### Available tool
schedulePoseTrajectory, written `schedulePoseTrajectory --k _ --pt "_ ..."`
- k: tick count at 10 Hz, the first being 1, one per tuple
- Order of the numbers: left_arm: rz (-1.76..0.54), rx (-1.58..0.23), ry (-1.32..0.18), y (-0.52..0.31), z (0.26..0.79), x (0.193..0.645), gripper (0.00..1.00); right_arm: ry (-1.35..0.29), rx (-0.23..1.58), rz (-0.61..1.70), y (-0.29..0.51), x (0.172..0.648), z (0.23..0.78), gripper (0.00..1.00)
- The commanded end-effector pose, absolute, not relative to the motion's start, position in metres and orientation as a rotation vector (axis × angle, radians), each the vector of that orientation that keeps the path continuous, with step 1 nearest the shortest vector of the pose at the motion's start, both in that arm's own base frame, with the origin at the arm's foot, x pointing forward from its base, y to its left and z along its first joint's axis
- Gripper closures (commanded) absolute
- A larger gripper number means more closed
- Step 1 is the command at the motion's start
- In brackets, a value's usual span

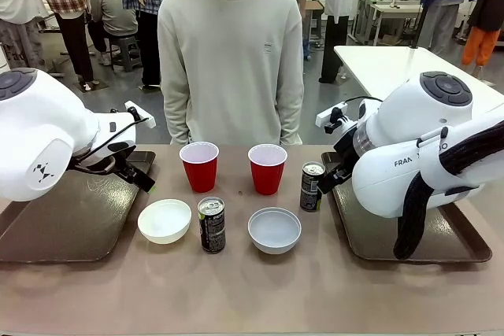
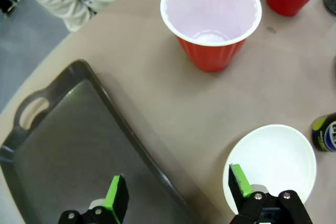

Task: Prepare tableware on both trays.
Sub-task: Pick up a Picnic Bowl from the table and place it on a Handle tray.

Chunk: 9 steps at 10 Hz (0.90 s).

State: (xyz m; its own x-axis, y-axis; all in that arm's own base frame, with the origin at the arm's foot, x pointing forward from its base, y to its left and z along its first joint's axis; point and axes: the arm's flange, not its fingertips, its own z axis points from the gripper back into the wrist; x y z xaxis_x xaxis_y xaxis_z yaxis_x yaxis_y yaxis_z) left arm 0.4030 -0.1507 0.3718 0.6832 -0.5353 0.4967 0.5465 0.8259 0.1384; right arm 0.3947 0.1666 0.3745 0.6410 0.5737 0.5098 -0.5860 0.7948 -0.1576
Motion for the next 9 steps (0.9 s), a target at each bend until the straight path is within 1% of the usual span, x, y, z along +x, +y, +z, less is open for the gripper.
schedulePoseTrajectory --k 1,2,3,4,5,6,8,9 --pt "-0.606 -0.022 -0.550 -0.151 0.372 0.403 0.00 -0.573 0.023 0.661 0.167 0.395 0.375 0.00" --pt "-0.617 -0.005 -0.569 -0.151 0.394 0.379 0.00 -0.570 -0.010 0.720 0.170 0.372 0.385 0.00" --pt "-0.591 -0.001 -0.541 -0.146 0.419 0.349 0.00 -0.539 -0.054 0.700 0.171 0.340 0.400 0.00" --pt "-0.589 -0.030 -0.472 -0.136 0.437 0.320 0.00 -0.439 -0.080 0.680 0.167 0.300 0.411 0.00" --pt "-0.603 -0.041 -0.416 -0.130 0.442 0.296 0.00 -0.372 -0.085 0.649 0.159 0.268 0.418 0.00" --pt "-0.604 -0.051 -0.338 -0.124 0.442 0.277 0.00 -0.338 -0.108 0.582 0.149 0.241 0.423 0.00" --pt "-0.616 -0.084 -0.164 -0.121 0.429 0.247 0.00 -0.189 -0.099 0.488 0.131 0.199 0.411 0.00" --pt "-0.617 -0.099 -0.127 -0.123 0.423 0.238 0.00 -0.169 -0.087 0.476 0.128 0.185 0.402 0.00"
